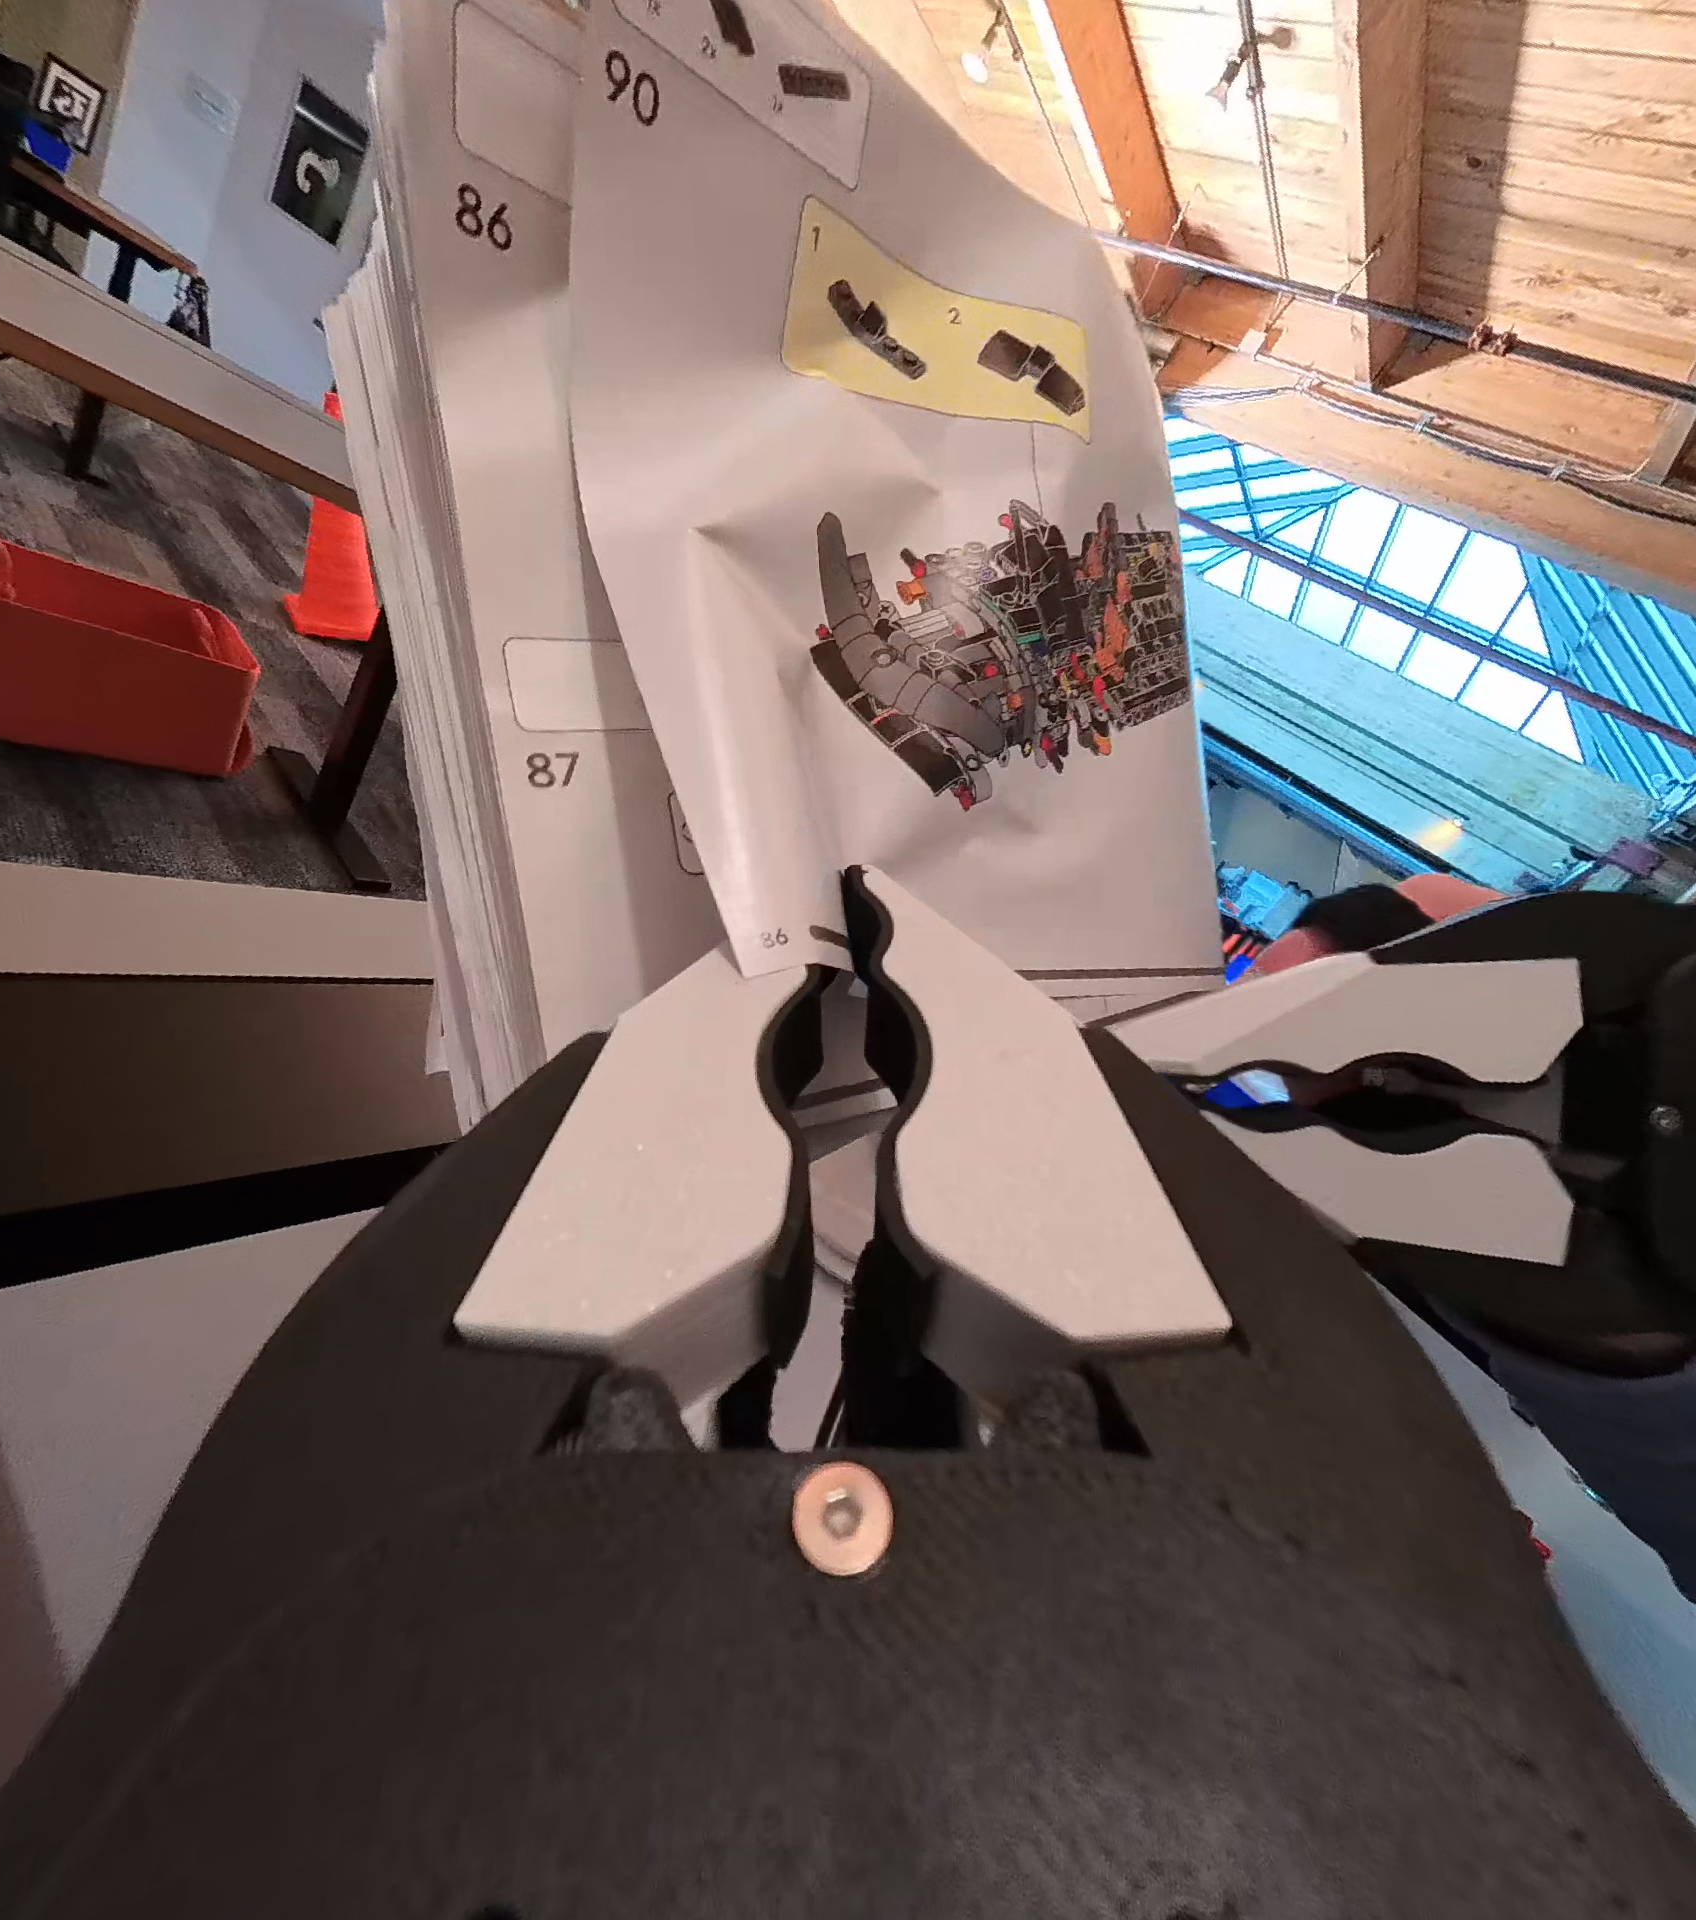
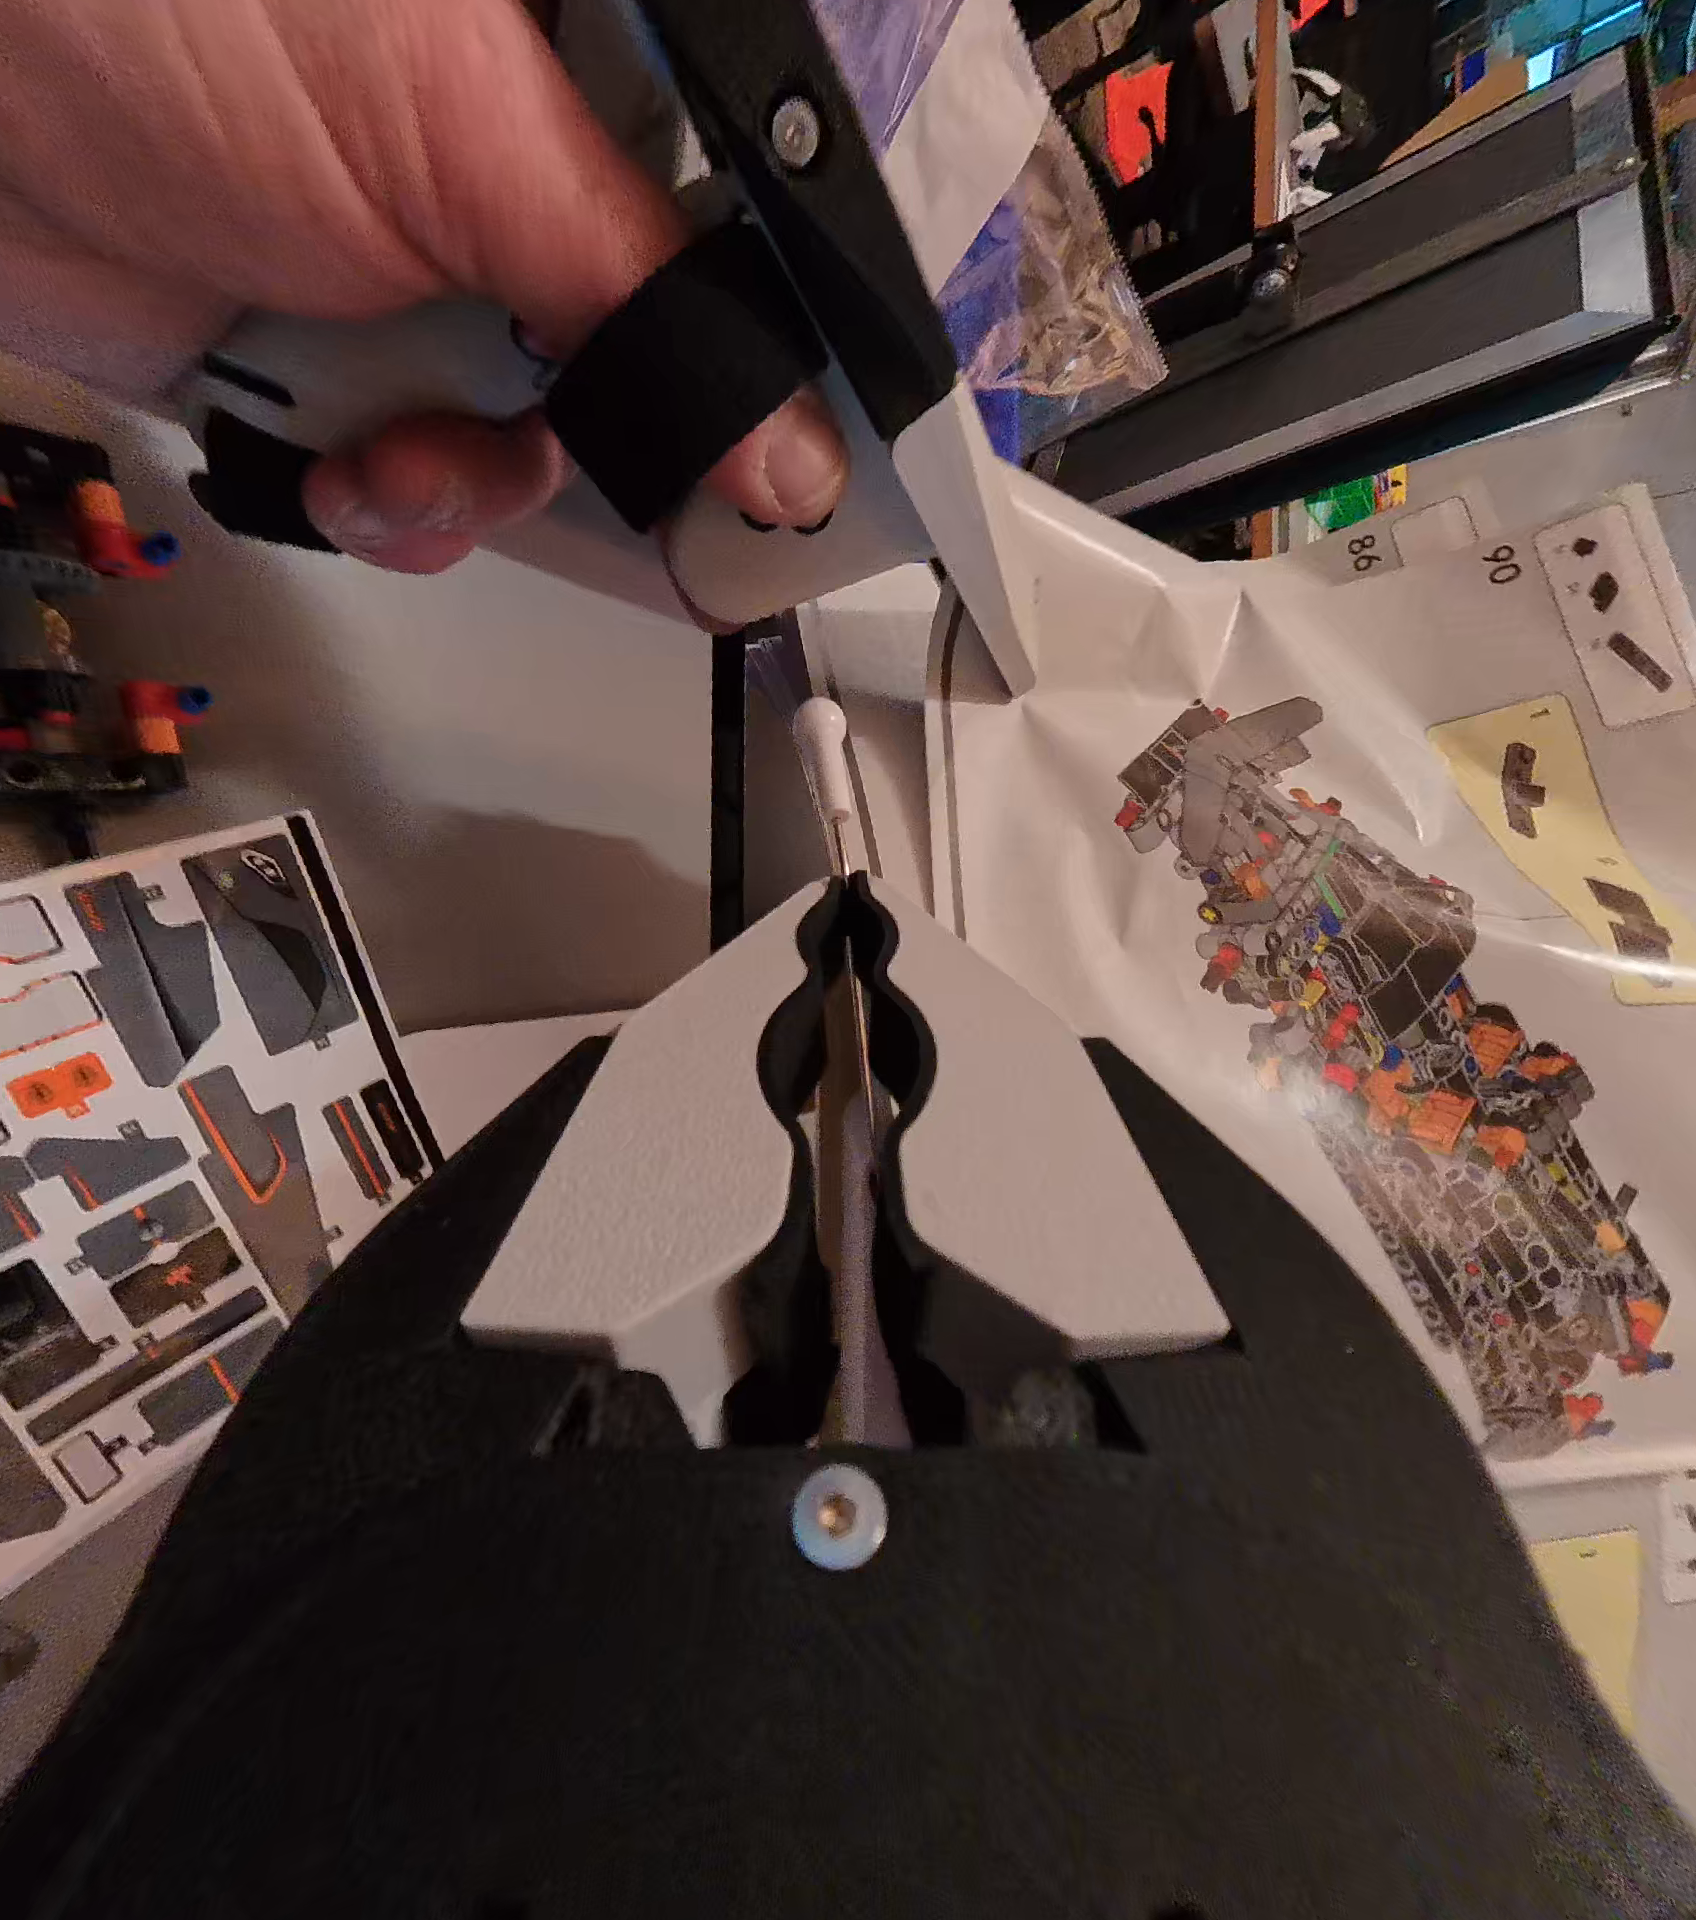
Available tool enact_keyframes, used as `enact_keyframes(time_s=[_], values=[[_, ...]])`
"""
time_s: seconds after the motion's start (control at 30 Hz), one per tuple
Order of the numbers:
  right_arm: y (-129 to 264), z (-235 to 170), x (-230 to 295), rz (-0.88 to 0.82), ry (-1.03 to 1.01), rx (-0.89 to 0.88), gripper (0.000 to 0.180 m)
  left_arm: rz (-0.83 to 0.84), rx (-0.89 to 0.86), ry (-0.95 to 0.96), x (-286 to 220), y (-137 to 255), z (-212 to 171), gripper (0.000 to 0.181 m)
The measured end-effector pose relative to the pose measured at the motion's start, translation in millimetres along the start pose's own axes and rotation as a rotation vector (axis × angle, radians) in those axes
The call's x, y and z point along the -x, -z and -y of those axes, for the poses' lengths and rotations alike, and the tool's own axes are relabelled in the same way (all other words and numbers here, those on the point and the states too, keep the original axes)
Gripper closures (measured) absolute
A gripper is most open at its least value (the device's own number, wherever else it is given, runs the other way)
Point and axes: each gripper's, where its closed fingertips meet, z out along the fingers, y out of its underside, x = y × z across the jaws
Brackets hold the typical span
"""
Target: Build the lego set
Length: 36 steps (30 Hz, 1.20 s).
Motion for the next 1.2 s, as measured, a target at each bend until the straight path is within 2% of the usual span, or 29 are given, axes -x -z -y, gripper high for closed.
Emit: enact_keyframes(time_s=[0.2, 0.33, 0.5, 0.67, 0.87, 1.2], values=[[8, 4, -9, 0.025, -0.187, -0.099, 0.180, 0.015, -0.002, 0.018, 6, -3, -3, 0.181], [10, 4, -19, 0.038, -0.381, -0.169, 0.180, 0.018, 0.000, 0.023, 8, -2, -4, 0.181], [13, -2, -36, 0.016, -0.598, -0.211, 0.180, 0.011, 0.002, 0.028, 8, -1, -7, 0.181], [12, -12, -47, -0.010, -0.718, -0.200, 0.180, 0.011, -0.002, 0.031, 7, 0, -6, 0.181], [5, -21, -51, -0.084, -0.598, -0.070, 0.180, 0.003, -0.041, 0.051, 2, 11, 2, 0.175], [4, -22, -51, -0.082, -0.590, -0.055, 0.180, 0.141, -0.026, 0.058, 3, 26, 1, 0.181]])
